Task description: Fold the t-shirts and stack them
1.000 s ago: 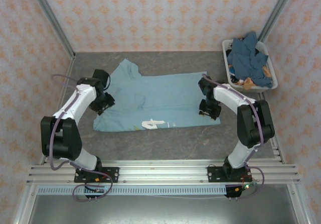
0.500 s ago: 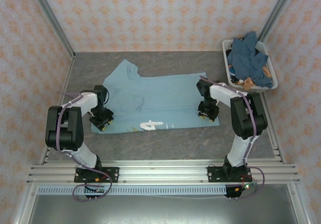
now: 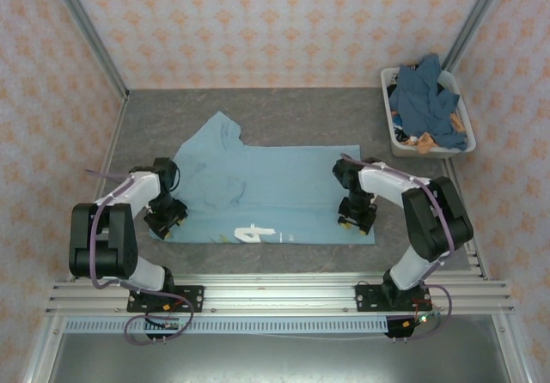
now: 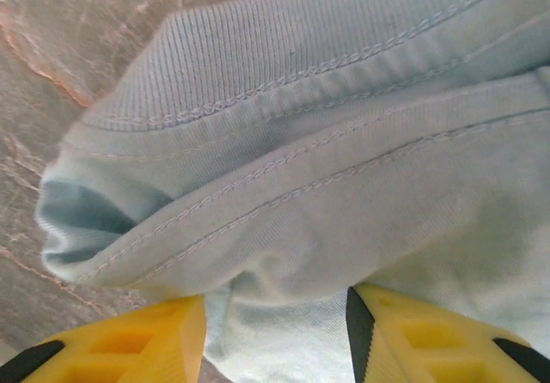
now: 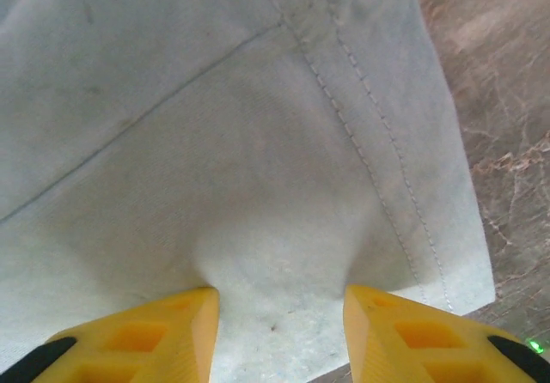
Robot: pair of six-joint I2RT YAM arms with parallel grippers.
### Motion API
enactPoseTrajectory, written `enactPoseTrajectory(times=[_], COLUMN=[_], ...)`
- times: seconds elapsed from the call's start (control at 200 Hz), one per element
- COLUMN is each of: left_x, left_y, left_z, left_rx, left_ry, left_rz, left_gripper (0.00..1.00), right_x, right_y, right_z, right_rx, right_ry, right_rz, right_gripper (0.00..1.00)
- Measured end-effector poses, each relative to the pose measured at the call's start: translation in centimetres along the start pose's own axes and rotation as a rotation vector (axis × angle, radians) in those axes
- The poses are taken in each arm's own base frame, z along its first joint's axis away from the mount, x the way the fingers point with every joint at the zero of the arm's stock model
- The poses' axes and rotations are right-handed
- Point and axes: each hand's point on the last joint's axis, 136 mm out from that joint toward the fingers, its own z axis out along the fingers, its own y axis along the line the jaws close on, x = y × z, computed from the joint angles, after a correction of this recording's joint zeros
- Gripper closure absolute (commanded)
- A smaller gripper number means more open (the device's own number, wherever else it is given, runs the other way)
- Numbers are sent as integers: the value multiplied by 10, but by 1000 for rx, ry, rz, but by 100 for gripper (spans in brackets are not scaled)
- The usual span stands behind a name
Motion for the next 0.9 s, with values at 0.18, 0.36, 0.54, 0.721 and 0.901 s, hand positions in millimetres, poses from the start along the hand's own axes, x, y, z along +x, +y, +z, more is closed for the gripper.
enactPoseTrajectory(times=[0.18,0.36,0.54,0.721,0.901], left_x=[-22,-44,-85,-133,-170], left_y=[-52,-109,-188,-268,-323], left_z=[-57,-116,-155,-159,-129], left_rx=[127,314,458,520,503], left_ry=[-140,-226,-284,-351,-399], left_rz=[68,98,139,195,235], left_gripper=[50,51,58,60,50], right_x=[-16,-50,-99,-150,-173], right_y=[17,46,60,74,94], right_z=[-33,-88,-131,-143,-143], right_rx=[-96,-247,-333,-354,-363], right_ry=[-100,-254,-359,-411,-416], right_rz=[-5,-5,62,98,69], right_gripper=[44,46,50,50,50])
